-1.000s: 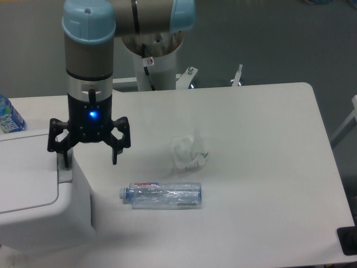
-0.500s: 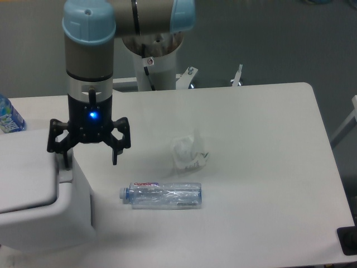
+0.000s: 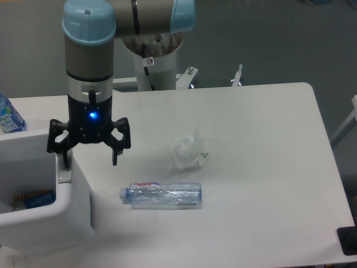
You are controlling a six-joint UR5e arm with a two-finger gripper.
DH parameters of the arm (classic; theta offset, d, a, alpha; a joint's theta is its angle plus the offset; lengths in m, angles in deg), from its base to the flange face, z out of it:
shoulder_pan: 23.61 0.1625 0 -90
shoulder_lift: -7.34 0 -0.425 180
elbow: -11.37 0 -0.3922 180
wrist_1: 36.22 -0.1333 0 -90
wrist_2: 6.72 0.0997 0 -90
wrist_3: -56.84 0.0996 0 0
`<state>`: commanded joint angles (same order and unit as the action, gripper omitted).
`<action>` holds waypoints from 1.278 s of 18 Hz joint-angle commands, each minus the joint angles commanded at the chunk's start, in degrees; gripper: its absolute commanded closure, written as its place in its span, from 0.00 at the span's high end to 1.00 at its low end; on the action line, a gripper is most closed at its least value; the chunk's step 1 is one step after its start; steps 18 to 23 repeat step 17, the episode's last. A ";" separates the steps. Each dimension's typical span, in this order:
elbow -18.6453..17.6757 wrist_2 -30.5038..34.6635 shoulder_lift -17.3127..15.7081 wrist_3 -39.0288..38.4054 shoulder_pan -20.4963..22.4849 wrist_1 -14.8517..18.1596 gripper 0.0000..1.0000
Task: Open the trash can
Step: 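Hold the gripper beside the lid as it swings open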
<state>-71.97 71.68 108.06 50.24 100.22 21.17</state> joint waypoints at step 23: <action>1.61 20.39 -4.30 44.98 16.26 14.68 1.00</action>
